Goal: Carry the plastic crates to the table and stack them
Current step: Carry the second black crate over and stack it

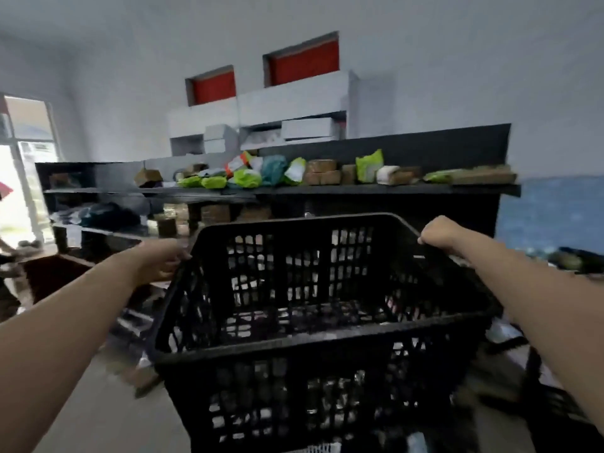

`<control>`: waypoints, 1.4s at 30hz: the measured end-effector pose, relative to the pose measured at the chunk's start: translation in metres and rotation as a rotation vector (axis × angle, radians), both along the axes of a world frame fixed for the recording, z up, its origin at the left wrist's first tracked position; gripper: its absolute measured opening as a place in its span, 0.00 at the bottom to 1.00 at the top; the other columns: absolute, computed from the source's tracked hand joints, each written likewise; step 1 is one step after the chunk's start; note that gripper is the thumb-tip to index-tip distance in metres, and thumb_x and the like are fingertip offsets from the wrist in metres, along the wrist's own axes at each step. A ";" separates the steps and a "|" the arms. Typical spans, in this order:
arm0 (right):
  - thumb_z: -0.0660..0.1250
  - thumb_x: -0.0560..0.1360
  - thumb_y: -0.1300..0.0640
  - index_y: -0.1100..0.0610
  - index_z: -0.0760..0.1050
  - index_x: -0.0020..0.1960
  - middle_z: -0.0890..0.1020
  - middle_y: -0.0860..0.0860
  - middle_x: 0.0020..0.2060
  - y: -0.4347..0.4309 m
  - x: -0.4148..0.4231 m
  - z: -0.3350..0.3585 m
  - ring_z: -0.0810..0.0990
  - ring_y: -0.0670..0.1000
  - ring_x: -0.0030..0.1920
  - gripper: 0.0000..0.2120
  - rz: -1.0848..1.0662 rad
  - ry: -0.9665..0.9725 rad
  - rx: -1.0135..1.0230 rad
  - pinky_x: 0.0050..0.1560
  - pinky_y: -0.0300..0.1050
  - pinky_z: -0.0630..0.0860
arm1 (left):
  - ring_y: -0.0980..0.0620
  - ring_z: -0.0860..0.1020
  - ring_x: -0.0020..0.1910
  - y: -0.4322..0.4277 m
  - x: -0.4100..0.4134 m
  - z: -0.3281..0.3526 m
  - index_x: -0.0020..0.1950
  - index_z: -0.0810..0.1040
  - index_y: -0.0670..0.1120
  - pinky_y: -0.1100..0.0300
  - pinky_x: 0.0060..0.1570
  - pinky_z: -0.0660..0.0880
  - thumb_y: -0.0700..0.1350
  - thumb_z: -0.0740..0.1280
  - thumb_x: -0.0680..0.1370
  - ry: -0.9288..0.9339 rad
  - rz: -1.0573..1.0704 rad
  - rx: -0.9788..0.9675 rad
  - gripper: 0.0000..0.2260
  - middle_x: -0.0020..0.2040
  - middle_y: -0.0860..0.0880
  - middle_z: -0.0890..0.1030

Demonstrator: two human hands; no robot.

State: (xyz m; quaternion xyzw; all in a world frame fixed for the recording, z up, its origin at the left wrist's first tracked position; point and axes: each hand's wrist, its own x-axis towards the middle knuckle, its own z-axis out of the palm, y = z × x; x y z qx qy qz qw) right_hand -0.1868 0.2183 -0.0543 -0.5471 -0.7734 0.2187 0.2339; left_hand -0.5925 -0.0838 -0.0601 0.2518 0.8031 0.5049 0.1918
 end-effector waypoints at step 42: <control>0.67 0.76 0.64 0.63 0.68 0.30 0.72 0.56 0.23 0.347 0.748 -0.107 0.73 0.54 0.25 0.17 -0.954 0.052 -0.162 0.27 0.43 0.70 | 0.52 0.71 0.28 0.756 0.690 -0.129 0.39 0.70 0.45 0.62 0.30 0.71 0.34 0.63 0.74 -0.085 -0.819 -0.173 0.07 0.27 0.47 0.71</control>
